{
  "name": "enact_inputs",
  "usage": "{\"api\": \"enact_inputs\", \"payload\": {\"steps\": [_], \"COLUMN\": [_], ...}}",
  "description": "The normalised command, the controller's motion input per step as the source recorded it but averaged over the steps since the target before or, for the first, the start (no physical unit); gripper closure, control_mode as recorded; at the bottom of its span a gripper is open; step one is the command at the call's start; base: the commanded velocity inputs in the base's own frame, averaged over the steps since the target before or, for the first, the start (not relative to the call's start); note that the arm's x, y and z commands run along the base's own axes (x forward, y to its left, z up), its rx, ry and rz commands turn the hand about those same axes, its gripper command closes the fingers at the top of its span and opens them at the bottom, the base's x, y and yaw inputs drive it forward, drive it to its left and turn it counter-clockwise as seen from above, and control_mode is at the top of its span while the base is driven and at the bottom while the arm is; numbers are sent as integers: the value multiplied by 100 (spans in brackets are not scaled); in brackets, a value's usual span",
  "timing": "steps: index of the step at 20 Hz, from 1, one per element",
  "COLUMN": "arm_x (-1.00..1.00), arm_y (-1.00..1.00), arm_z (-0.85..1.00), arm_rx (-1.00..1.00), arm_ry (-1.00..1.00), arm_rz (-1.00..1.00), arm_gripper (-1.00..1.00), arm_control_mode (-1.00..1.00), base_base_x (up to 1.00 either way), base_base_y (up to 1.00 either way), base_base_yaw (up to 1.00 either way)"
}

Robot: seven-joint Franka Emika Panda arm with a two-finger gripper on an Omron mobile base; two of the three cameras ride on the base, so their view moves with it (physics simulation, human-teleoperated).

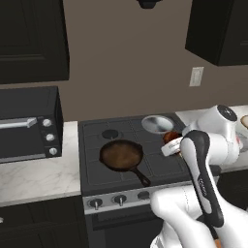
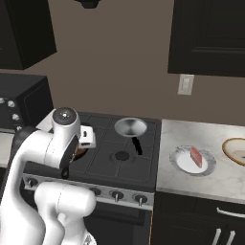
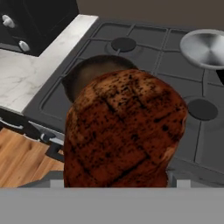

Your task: Place one of the steaks on the plate and the other in the bowl. Then place the bowl in the fridge.

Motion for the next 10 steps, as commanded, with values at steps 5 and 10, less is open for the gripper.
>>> {"api": "enact_inputs", "payload": {"steps": [5,10], "arm_x": [-40,-24], "arm_y": [-2,0], "arm_z": [-7,-8], "arm_rx": [0,0], "arm_ry": [0,-1], "arm_rz": [0,0], "arm_gripper": [100,100], "arm_control_mode": [-100,-100], "base_base_x": [0,0], "base_base_y": [0,0], "base_base_yaw": [0,0]}}
